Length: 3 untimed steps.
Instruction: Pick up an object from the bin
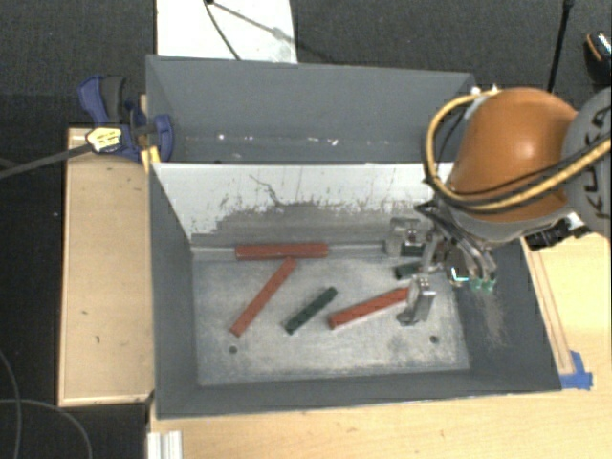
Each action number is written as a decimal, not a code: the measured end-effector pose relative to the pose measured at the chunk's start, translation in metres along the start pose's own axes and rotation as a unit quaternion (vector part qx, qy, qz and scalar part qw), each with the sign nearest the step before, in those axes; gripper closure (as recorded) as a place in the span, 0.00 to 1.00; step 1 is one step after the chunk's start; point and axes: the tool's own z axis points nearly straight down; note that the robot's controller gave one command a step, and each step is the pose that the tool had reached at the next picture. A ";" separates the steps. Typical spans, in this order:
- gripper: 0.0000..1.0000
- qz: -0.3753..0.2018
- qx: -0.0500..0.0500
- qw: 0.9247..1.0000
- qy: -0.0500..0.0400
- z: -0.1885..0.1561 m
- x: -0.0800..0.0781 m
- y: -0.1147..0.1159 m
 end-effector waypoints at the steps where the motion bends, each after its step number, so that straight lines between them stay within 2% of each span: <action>1: 0.00 0.121 0.000 0.993 0.000 0.147 -0.004 -0.032; 2: 0.00 0.143 0.000 0.990 -0.005 0.154 -0.036 -0.048; 3: 0.00 0.132 -0.001 0.991 -0.005 0.154 -0.054 -0.021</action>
Offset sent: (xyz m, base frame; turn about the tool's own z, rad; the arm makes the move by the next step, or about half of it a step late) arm 0.0049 -0.0315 -0.1442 0.2426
